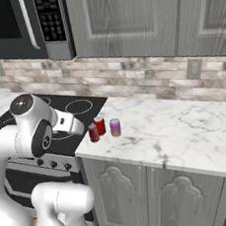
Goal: Four empty soda cans are scattered around the kitchen. Gather all the cans and cluster them next to the stove for recycling.
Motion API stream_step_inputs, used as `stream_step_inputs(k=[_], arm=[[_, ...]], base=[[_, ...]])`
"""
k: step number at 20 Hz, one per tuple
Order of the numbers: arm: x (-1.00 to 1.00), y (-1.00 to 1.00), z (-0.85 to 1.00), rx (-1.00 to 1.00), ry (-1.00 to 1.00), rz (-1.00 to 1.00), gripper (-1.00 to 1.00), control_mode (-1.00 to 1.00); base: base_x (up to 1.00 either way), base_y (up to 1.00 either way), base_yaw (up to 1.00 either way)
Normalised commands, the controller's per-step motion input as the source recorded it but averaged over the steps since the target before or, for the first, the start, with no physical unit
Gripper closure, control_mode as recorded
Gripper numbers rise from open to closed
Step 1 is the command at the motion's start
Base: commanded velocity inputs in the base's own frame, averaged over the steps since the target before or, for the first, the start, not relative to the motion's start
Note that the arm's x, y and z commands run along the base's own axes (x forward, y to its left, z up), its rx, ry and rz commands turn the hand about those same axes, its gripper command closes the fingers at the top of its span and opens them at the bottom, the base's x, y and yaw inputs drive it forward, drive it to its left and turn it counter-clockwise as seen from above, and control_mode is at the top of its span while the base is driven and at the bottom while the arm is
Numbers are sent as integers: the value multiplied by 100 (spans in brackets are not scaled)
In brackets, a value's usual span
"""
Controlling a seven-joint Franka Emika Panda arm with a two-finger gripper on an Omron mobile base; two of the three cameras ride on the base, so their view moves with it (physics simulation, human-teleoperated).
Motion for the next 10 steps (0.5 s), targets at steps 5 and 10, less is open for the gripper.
stream_step_inputs(k=[5,10], arm=[[-16,4,14,1,-7,0,-100,-100],[-13,1,17,0,-4,0,-100,-100]], base=[[0,0,0],[0,0,0]])
